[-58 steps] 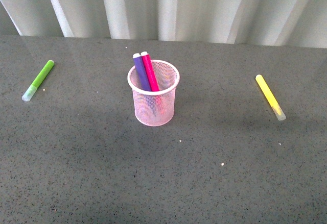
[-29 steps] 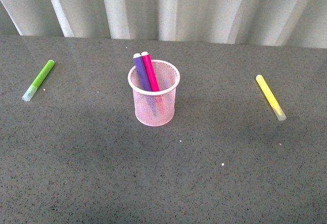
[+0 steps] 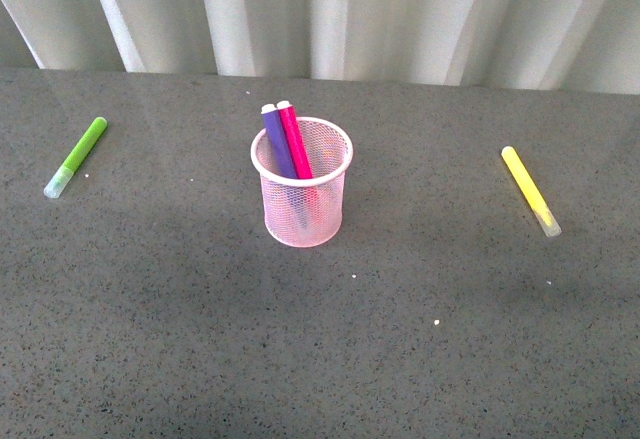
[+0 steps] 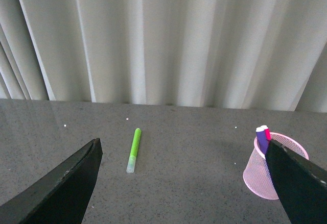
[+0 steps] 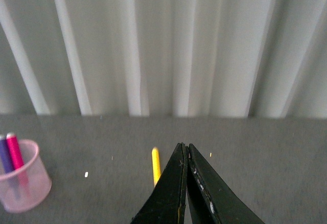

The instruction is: Insert purple and pink pens into pink cup

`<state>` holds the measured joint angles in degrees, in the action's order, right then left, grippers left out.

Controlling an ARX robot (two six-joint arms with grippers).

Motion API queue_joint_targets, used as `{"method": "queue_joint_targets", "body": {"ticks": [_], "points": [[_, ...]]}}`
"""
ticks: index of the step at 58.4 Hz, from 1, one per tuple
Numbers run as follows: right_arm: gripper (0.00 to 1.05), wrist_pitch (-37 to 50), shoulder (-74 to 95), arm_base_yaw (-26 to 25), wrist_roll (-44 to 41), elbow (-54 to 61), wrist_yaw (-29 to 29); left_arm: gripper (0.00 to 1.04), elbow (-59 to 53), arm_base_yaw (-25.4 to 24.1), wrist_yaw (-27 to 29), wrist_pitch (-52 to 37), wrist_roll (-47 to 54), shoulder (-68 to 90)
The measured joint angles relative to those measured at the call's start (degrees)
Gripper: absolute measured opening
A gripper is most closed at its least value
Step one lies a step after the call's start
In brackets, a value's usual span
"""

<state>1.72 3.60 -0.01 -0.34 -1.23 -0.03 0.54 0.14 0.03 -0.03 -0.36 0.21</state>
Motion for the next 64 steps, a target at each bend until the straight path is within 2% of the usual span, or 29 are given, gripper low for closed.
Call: {"method": "queue_joint_targets", "body": {"ticks": [42,46,55,61,64], "points": [[0.04,-1.62,-3.34,0.00,0.13,0.00,0.02,0.98,0.00,0.00,0.00,0.00,0.00,-0.02],[0.16,-1.62,-3.34,0.00,0.15,0.00,0.02,0.98,0.00,0.00,0.00,0.00,0.00,-0.02],[0.54,-1.62,-3.34,0.00,0.15,0.00,0.02,0.98,0.00,0.00,0.00,0.00,0.00,-0.02],[0.69,-1.62,-3.34,0.00,0.15,0.00,0.02,0.98,0.00,0.00,0.00,0.00,0.00,-0.02],[0.80,-1.62,-3.34,0.00,0.15,0.00,0.02,0.98,0.00,0.00,0.00,0.00,0.00,-0.02]]}}
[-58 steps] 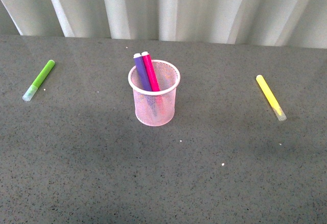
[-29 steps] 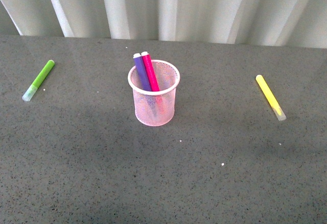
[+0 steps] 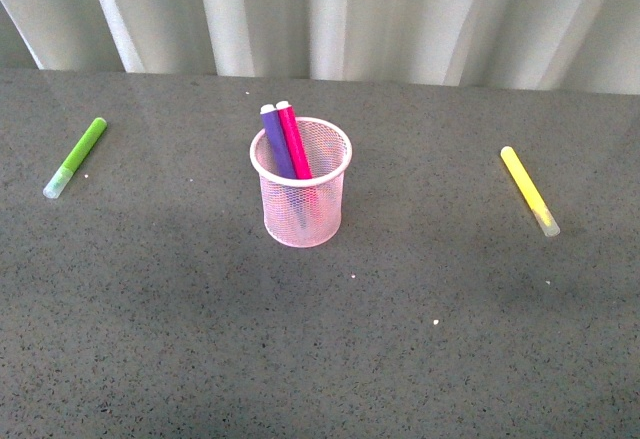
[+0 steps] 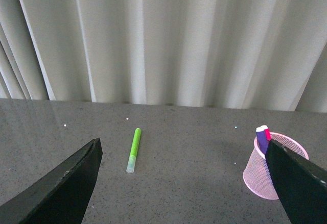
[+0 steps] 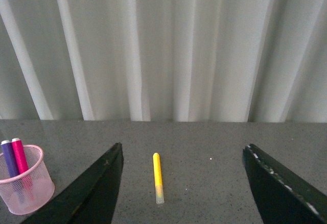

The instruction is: Insert purple and pink pens into pink cup

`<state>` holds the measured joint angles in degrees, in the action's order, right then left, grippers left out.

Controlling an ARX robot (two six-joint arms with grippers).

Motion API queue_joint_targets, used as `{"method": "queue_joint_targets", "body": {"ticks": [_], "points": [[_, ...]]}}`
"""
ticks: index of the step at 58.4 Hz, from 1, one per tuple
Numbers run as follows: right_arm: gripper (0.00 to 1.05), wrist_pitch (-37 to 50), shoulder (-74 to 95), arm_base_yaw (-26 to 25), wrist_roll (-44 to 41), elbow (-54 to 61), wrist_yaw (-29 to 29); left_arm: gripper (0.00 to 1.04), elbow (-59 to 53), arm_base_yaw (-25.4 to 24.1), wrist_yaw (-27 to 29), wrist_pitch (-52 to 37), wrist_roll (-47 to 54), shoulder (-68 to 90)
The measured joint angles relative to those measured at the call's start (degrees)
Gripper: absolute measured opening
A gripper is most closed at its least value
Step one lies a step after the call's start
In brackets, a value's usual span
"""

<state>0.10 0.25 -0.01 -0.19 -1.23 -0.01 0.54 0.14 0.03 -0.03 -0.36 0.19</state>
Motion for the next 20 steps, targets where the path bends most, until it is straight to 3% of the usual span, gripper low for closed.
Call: {"method": "queue_joint_targets", "body": {"ticks": [7,20], "points": [[0.99,0.00,0.00,0.00,0.04,0.00,0.00,0.98,0.00,0.00,0.00,0.00,0.00,0.00],[0.98,0.00,0.00,0.00,0.02,0.00,0.00,0.98,0.00,0.00,0.00,0.00,0.00,0.00]]}}
